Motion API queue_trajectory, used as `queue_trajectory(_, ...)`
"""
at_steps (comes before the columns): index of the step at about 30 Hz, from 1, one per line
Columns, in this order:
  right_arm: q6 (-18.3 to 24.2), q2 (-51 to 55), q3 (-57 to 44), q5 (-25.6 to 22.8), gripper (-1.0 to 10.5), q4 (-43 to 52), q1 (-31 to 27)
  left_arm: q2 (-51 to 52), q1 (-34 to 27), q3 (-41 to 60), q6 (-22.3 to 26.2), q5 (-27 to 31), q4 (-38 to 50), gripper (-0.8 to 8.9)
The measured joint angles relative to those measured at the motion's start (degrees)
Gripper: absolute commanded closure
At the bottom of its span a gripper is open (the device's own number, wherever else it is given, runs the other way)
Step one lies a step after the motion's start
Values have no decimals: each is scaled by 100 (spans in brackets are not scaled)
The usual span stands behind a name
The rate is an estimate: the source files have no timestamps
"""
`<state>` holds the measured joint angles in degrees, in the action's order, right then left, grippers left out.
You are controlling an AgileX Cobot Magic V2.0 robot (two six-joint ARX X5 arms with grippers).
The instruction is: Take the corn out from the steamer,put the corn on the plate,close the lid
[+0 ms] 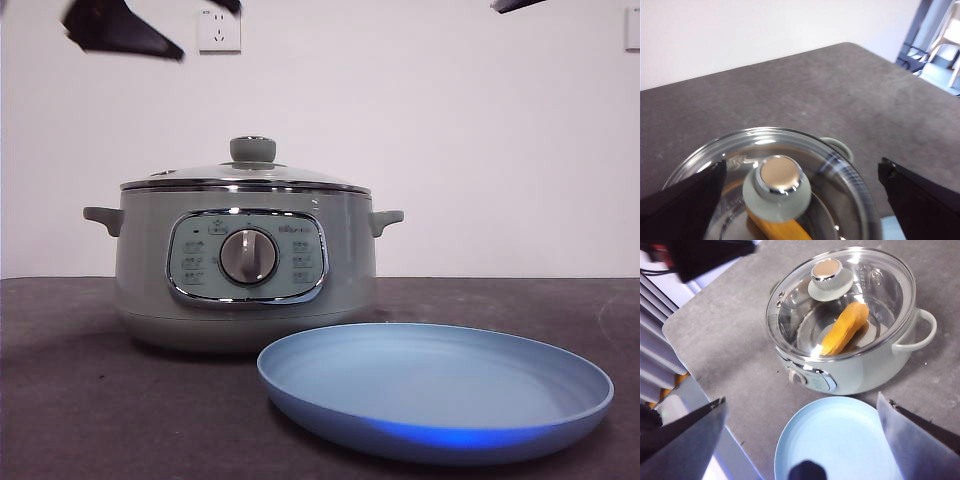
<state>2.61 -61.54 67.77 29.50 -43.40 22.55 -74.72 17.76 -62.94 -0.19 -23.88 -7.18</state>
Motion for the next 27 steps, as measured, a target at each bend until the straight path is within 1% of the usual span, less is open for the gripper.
queue_trajectory(2,0,0,0,-13,442,-83,0,-232,83,0,2,184,249,248)
queue_trajectory(7,0,0,0,-260,442,-269,0,-739,299,0,24,584,831,248)
queue_trajectory(11,0,0,0,-269,442,-352,0,-1113,450,0,127,887,1198,248)
queue_trajectory(15,0,0,0,-269,442,-361,0,-1502,592,0,234,1388,1281,249)
queue_trajectory(18,0,0,0,-269,442,-365,0,-1690,649,-2,264,1576,1268,254)
queue_trajectory(19,0,0,0,-269,442,-365,0,-1711,667,-2,271,1606,1266,272)
queue_trajectory(20,0,0,0,-269,442,-367,0,-1722,675,-2,273,1624,1266,326)
queue_trajectory(22,0,0,0,-271,442,-369,0,-1722,702,-2,275,1635,1279,494)
queue_trajectory(24,0,0,0,-269,442,-369,0,-1720,717,-2,278,1626,1294,622)
queue_trajectory(25,0,0,0,-269,442,-369,0,-1720,719,-2,278,1626,1294,671)
queue_trajectory(27,0,0,0,-269,442,-369,0,-1720,719,-2,278,1626,1294,724)
